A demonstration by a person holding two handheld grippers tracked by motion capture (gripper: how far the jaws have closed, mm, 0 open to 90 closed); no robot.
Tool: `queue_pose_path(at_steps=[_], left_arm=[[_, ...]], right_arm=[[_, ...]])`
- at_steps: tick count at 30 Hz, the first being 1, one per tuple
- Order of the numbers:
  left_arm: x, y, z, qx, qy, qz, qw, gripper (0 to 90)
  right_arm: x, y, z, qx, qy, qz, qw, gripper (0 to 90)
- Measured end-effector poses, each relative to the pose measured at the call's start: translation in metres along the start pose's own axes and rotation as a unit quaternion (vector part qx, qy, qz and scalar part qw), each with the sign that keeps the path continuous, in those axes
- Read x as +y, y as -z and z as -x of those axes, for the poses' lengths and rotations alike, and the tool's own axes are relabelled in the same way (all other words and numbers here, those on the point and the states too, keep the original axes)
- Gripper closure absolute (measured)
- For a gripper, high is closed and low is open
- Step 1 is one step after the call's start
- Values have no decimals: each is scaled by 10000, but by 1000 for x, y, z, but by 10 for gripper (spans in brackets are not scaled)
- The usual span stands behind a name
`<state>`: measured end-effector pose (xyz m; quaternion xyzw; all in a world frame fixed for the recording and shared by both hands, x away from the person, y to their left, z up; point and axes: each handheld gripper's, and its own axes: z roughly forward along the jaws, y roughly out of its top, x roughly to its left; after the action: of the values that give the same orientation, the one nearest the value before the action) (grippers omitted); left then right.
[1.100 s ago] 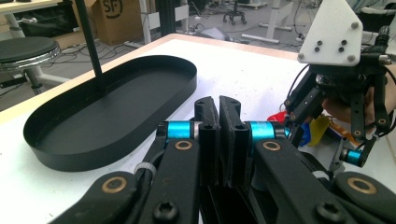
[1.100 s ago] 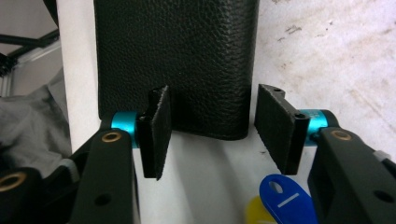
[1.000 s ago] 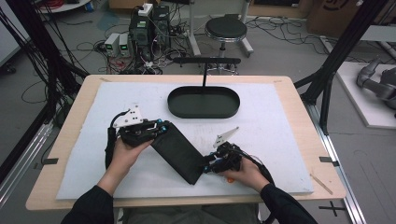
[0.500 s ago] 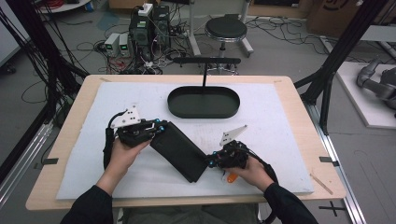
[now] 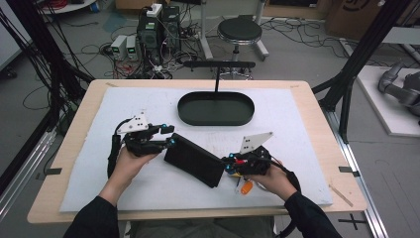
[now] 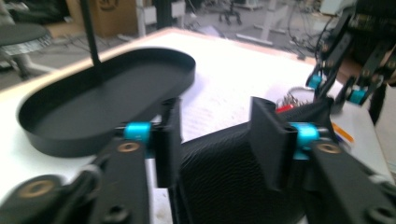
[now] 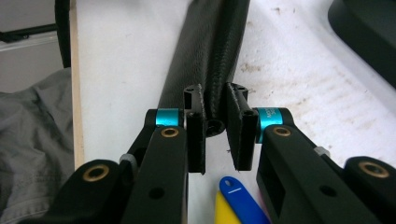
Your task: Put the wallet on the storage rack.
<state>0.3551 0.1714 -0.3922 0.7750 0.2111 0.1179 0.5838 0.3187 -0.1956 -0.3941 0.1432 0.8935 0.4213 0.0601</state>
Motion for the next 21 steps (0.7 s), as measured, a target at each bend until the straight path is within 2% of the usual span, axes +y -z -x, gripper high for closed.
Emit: queue_pose_path(at_steps=[2,4,5,10,13,14,15,16,19,21], left_arm=[[-4,-2,-3,-100,16,-215,9997,451],[-7,-4,-6,-110,-60,-357,9993,430],[-9,-5,-8,-116,-33,-407,9991,418],[-17,-10,-19,-298,251,-524,9979,359],[-22,-12,-23,-617,412,-553,9957,368],[-22,-12,-23,-753,391,-564,9948,439],[-22,-12,-21,-699,300,-574,9955,496],[-22,-11,-21,-679,273,-581,9956,514],[-24,-7,-24,-768,376,-474,9952,619],[-25,-6,-23,-727,324,-452,9958,676]], right_arm=[[1,2,-1,-5,83,-10,10000,801],[2,3,-2,-4,177,22,9998,801],[2,3,-3,6,245,53,9997,801],[3,5,-6,17,411,119,9991,801],[3,5,-5,37,424,115,9990,801],[2,5,-4,43,399,109,9991,801],[2,5,-4,29,385,105,9992,800],[2,5,-3,54,380,113,9992,800],[0,7,-1,88,273,129,9995,795],[-2,6,2,120,175,140,9997,774]])
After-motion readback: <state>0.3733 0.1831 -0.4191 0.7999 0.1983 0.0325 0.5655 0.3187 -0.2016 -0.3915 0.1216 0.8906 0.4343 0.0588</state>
